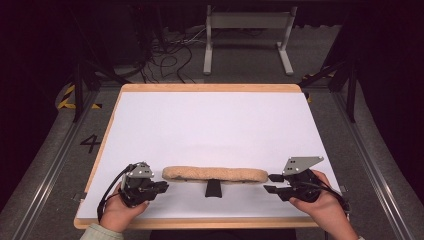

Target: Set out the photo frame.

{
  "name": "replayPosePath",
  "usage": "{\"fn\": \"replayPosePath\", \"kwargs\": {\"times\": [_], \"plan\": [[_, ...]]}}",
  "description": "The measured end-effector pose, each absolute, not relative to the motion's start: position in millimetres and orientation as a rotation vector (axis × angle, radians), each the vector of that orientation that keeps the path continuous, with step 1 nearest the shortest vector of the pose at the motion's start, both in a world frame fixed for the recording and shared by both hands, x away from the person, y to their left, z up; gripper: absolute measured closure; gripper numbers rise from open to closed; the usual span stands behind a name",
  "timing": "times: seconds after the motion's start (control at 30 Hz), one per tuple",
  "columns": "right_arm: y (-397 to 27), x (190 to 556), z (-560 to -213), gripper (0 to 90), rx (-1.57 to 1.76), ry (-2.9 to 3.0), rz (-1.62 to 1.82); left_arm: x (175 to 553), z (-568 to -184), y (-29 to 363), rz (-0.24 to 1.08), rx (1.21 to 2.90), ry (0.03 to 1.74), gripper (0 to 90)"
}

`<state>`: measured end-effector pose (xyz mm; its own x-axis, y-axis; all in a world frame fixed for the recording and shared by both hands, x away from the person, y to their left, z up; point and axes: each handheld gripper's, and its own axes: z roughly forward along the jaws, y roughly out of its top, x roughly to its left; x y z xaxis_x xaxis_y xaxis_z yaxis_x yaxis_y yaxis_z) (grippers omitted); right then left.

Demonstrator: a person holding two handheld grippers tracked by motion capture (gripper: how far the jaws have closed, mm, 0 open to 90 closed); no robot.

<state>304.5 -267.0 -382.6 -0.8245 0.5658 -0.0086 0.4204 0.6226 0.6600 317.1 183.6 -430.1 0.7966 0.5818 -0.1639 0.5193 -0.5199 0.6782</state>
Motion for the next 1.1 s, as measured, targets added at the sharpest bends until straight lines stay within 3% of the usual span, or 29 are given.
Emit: {"fn": "replayPosePath", "kwargs": {"times": [0.1,0.23,1.1], "plan": [[-273,307,-384,79.0,0.832,2.619,0.956,314,-430,180,0.131,2.256,0.749,90.0],[-280,309,-384,89.3,0.871,2.560,0.980,310,-426,176,0.135,2.281,0.681,90.0],[-264,324,-409,90.0,0.945,2.439,0.999,326,-444,161,0.155,2.299,0.900,90.0]]}}
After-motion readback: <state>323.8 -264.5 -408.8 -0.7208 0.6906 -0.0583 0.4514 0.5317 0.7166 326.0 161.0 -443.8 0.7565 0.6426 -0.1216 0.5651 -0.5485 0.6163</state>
